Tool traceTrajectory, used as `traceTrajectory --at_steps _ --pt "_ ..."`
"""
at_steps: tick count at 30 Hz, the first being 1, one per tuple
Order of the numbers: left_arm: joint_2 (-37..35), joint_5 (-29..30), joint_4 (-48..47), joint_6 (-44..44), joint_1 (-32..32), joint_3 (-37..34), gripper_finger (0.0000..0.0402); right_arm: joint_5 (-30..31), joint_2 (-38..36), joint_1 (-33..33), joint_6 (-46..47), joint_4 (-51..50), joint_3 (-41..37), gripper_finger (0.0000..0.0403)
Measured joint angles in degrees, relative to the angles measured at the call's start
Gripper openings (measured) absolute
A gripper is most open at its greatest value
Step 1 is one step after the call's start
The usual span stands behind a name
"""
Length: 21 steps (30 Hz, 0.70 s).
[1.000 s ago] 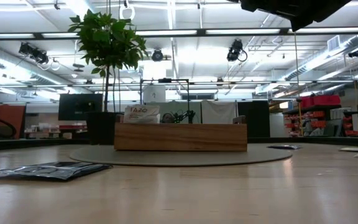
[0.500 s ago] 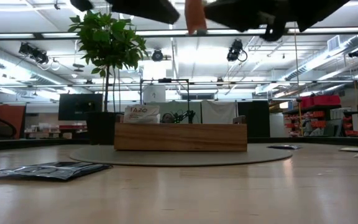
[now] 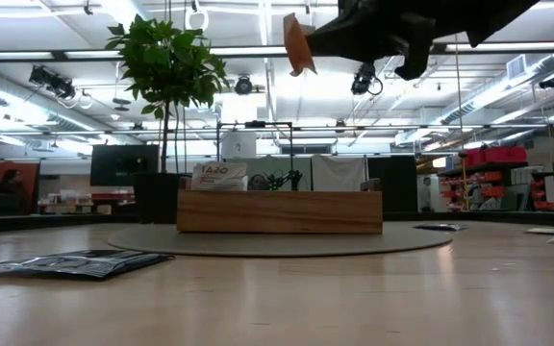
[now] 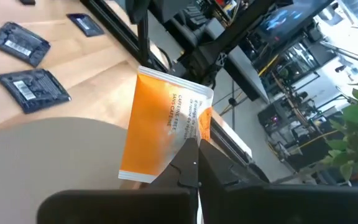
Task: Pick & Place Tea
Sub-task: Put the orange tea bag into the left section of the wooden organizer
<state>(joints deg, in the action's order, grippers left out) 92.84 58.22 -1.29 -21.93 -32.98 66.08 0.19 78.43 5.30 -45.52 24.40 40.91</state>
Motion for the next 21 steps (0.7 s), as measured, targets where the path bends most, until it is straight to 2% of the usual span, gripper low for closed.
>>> traceTrajectory --at_steps 3,7,9,13,21 --pt "0.0 -3.72 5.85 -1.17 1.76 0.01 0.0083 -0.06 0.04 0.0 1.47 -0.35 1.7 0.0" --pt "0.0 -13.53 9.82 2.28 5.41 0.02 0.0083 -0.04 0.04 0.17 1.53 -2.42 3.57 0.0" --pt "0.0 -16.59 10.89 3.81 6.85 0.02 0.0083 -0.13 0.05 0.17 1.61 -3.03 4.13 0.0" --pt "0.0 -17.13 11.58 5.7 9.21 0.02 0.0083 -0.52 0.33 0.2 2.23 -4.87 4.13 0.0" --pt "0.06 -19.42 5.49 12.83 11.93 0.02 0.0083 -0.99 0.33 0.41 2.4 -5.23 4.11 0.0"
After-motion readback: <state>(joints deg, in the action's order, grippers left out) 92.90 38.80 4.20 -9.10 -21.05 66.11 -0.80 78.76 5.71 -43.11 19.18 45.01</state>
